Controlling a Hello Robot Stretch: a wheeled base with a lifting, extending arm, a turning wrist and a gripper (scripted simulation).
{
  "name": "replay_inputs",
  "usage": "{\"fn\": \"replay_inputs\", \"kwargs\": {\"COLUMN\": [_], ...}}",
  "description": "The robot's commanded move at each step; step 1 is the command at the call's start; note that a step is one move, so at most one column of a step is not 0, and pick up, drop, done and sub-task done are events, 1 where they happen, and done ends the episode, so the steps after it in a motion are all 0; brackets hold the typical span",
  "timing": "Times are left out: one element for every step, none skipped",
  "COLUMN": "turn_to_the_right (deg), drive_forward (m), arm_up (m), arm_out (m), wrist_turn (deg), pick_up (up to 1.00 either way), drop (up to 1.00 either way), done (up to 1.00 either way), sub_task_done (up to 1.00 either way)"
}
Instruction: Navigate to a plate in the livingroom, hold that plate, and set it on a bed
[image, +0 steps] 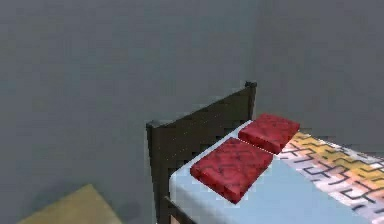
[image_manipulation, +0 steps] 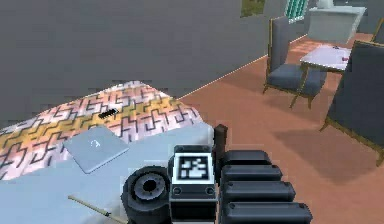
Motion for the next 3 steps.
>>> {"fn": "replay_inputs", "kwargs": {"turn_to_the_right": [45.0, 42.0, -45.0], "drive_forward": [0.00, 0.00, 0.00], "arm_up": [0.00, 0.00, 0.00], "arm_out": [0.00, 0.00, 0.00], "wrist_turn": [0.0, 0.0, 0.0], "pick_up": [0.00, 0.00, 0.00], "drop": [0.00, 0.00, 0.00], "done": [0.00, 0.00, 0.00], "sub_task_done": [0.00, 0.00, 0.00]}}
